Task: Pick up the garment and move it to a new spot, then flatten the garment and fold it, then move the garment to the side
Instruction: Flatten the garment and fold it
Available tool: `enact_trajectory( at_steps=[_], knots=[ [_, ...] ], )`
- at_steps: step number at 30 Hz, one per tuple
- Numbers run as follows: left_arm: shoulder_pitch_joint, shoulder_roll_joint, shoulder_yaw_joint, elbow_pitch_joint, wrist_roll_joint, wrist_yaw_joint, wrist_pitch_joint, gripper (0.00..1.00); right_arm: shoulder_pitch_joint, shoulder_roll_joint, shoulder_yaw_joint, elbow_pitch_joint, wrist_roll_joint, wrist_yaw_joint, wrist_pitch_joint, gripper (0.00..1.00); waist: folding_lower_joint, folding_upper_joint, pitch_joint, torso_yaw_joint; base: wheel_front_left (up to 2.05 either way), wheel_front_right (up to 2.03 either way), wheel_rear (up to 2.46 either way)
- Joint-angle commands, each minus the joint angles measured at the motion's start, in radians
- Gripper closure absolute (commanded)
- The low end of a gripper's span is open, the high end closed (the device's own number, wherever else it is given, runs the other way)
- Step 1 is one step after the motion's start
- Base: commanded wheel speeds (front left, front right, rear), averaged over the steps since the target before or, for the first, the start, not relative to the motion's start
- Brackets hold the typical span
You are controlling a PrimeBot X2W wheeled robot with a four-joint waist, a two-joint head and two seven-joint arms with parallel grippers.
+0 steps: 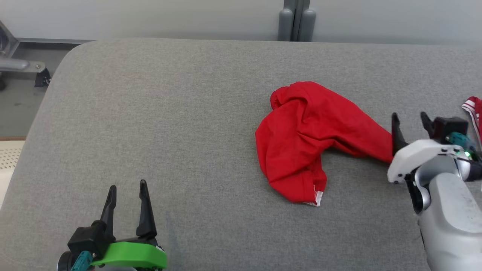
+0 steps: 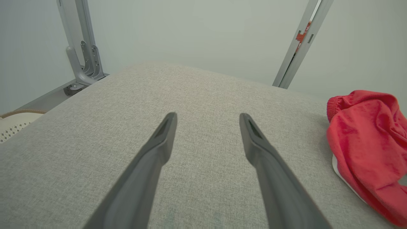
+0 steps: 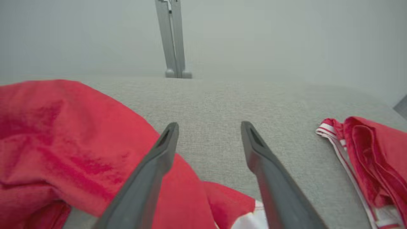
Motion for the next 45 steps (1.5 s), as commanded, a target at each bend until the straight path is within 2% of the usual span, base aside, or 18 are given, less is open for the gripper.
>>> enact_trajectory(
  at_steps=[1, 5, 9, 16, 17, 19, 20, 22, 34, 39, 45],
  knots=[
    [0.007, 0.001, -0.004, 0.003, 0.004, -0.003, 0.0, 0.0, -0.024, -0.014, 0.043, 0.001, 0.017, -0.001, 0.046, 0.0, 0.0, 0.0, -0.002, 0.019, 0.0, 0.0, 0.0],
    [0.002, 0.001, -0.017, 0.008, -0.005, -0.001, 0.0, 0.0, -0.091, -0.059, 0.174, 0.04, 0.107, -0.002, 0.19, 0.0, 0.0, 0.0, 0.007, 0.055, 0.0, 0.0, 0.0],
    [-0.003, 0.001, -0.032, 0.016, -0.01, -0.001, 0.0, 0.0, -0.139, -0.104, 0.247, 0.109, 0.185, -0.002, 0.277, 0.0, 0.0, 0.0, 0.013, 0.096, 0.0, 0.0, 0.0],
    [-0.008, 0.001, -0.033, 0.032, -0.013, -0.005, 0.0, 0.0, -0.169, -0.149, 0.368, 0.222, 0.312, -0.002, 0.351, 0.0, 0.0, 0.0, 0.015, 0.135, 0.0, 0.0, 0.0],
    [-0.007, 0.001, -0.032, 0.034, -0.013, -0.006, 0.0, 0.0, -0.168, -0.154, 0.383, 0.234, 0.327, -0.002, 0.345, 0.27, 0.0, 0.0, 0.013, 0.136, 0.0, 0.0, 0.0],
    [-0.002, 0.001, -0.028, 0.035, -0.012, -0.004, 0.0, 0.0, -0.171, -0.153, 0.407, 0.251, 0.347, -0.002, 0.332, 0.69, 0.0, 0.0, 0.009, 0.134, 0.0, 0.0, 0.0],
    [0.001, 0.001, -0.026, 0.035, -0.011, -0.003, 0.0, 0.0, -0.173, -0.152, 0.417, 0.257, 0.354, -0.002, 0.326, 0.75, 0.0, 0.0, 0.008, 0.13, 0.0, 0.0, 0.0],
    [0.004, 0.001, -0.023, 0.033, -0.006, -0.003, 0.0, 0.0, -0.182, -0.15, 0.44, 0.271, 0.369, -0.002, 0.309, 1.0, 0.0, 0.0, 0.006, 0.121, 0.0, 0.0, 0.0],
    [-0.01, 0.001, -0.01, 0.039, 0.009, -0.013, 0.0, 0.0, -0.244, -0.142, 0.567, 0.26, 0.395, -0.002, 0.11, 1.0, 0.0, 0.0, 0.005, 0.067, 0.0, 0.0, 0.0],
    [-0.002, 0.001, -0.002, 0.04, 0.015, -0.015, 0.0, 0.0, -0.227, -0.113, 0.659, 0.177, 0.397, -0.001, 0.04, 1.0, 0.0, 0.0, -0.005, 0.055, 0.0, 0.0, 0.0],
    [0.008, 0.001, 0.007, 0.035, 0.021, -0.017, 0.0, 0.0, -0.142, -0.055, 0.822, 0.041, 0.413, -0.001, 0.035, 1.0, 0.0, 0.0, -0.015, 0.045, 0.0, 0.0, 0.0]
  ],
)
